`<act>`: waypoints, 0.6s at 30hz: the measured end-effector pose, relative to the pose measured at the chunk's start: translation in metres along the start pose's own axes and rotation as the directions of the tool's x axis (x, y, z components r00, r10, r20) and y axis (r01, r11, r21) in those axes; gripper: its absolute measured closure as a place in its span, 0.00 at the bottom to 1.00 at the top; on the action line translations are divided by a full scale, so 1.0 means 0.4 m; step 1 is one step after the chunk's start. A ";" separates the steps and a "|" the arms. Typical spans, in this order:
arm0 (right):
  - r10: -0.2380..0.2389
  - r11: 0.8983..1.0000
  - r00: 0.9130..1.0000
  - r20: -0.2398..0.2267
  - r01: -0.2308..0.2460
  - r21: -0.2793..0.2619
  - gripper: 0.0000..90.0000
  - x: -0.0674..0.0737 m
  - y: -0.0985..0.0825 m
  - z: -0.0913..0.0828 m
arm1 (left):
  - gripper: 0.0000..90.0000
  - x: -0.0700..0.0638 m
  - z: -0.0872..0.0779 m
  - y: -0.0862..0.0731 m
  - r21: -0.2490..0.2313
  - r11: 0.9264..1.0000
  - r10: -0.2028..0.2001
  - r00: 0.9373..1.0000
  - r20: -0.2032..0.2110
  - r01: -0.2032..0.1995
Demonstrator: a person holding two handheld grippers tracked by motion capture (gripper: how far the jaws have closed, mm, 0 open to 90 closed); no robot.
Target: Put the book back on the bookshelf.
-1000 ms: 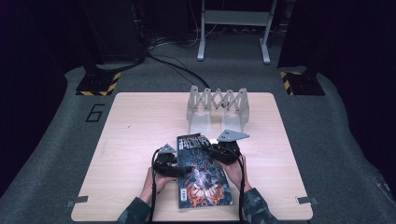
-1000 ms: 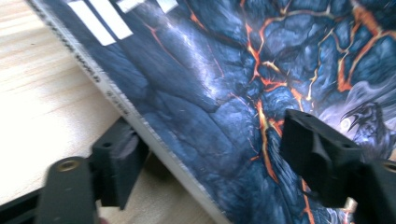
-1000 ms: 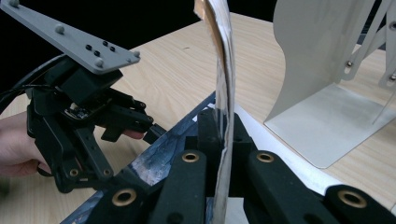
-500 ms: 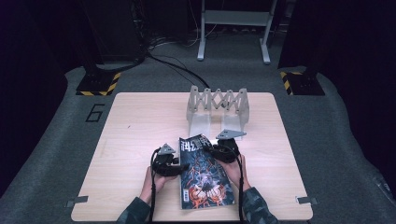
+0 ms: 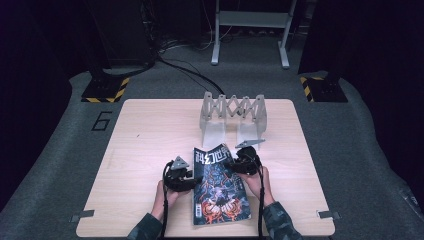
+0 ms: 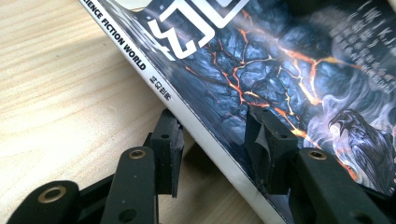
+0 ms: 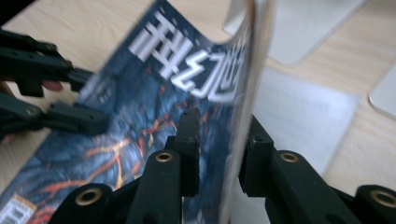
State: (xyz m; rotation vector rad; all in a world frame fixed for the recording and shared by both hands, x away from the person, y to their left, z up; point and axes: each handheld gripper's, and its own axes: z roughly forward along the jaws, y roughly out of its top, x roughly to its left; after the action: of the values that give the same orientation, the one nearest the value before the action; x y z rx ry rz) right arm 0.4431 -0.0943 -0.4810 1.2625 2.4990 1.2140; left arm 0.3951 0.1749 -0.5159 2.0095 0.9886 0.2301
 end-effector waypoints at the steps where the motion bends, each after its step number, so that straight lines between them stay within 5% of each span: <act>1: 0.006 1.000 1.000 0.010 -0.007 0.018 0.81 -0.003 -0.007 -0.003 | 0.65 -0.002 0.000 0.000 -0.004 1.000 0.005 1.000 -0.005 -0.005; 7: 0.048 0.995 0.999 0.017 -0.049 0.091 0.82 -0.018 -0.048 -0.004 | 0.67 -0.008 -0.002 0.003 0.002 1.000 0.026 1.000 -0.004 -0.026; 14: 0.007 0.995 0.998 0.059 -0.013 0.098 0.84 -0.011 -0.061 0.012 | 0.66 -0.004 -0.006 0.018 0.032 0.999 0.020 0.999 0.026 -0.020; 18: 0.039 0.995 0.999 0.035 -0.042 0.092 0.84 -0.019 -0.067 0.012 | 0.57 0.006 -0.002 0.025 0.058 0.998 0.033 0.998 0.060 -0.037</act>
State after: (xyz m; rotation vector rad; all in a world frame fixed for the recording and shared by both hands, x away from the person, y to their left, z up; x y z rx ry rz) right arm 0.4329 -0.1060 -0.5045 1.3489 2.5461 1.0872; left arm 0.4019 0.1740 -0.5085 2.0771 0.9335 0.1608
